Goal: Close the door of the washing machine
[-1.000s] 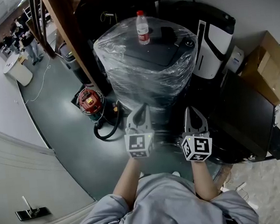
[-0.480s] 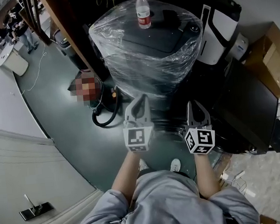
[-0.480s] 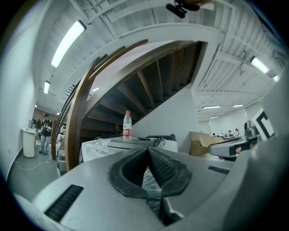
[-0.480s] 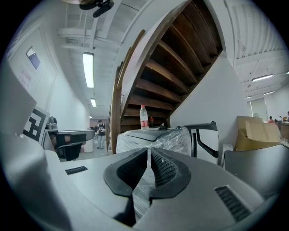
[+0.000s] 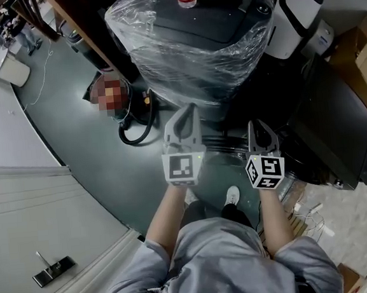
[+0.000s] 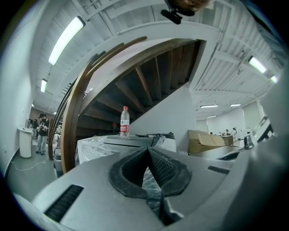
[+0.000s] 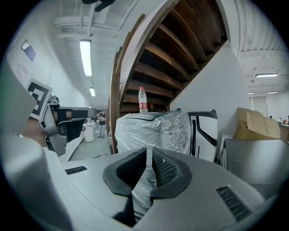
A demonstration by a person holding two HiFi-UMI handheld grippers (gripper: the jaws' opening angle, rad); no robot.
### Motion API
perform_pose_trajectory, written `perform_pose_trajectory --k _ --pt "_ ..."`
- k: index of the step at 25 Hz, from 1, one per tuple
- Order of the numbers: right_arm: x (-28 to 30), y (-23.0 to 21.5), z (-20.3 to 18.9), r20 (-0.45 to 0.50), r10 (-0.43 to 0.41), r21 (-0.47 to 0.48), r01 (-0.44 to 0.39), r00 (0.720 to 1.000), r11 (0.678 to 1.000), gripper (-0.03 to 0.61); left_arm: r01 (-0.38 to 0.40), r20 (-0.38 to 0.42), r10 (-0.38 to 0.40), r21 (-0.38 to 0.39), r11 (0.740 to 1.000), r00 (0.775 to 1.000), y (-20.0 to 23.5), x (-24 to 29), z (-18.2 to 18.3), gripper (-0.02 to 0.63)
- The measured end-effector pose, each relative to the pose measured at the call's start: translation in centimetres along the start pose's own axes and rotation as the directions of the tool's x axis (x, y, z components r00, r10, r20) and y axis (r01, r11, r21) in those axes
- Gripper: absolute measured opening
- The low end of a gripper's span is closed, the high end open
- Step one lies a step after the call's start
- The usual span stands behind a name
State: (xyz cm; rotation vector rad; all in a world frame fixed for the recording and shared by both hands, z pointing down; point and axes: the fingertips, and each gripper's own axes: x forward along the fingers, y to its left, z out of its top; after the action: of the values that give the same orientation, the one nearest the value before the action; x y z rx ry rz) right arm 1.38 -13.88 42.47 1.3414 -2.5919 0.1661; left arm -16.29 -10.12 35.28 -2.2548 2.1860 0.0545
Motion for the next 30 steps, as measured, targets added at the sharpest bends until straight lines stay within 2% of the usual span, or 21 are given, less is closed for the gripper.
perform_pose_trajectory --k 16,24,30 --pt "3.5 0.1 -10.6 -0.176 0.019 0.025 -0.014 0.984 1.000 0.032 0.000 -0.025 0.000 -0.005 1.000 1.000 0.4 1.8 -2.4 -0.002" --pt "5.1 0.4 -15.8 -0.263 0.017 0.019 -0.013 0.965 1.000 0.044 0.019 -0.043 -0.019 -0.006 1.000 0.999 0.2 2.2 -4.1 -0.002" --pt "6.2 0.3 -20.2 -0.343 0.015 0.011 -0.012 0.939 1.000 0.055 0.043 -0.050 -0.044 -0.008 0.999 0.998 -0.4 2.5 -5.5 -0.002"
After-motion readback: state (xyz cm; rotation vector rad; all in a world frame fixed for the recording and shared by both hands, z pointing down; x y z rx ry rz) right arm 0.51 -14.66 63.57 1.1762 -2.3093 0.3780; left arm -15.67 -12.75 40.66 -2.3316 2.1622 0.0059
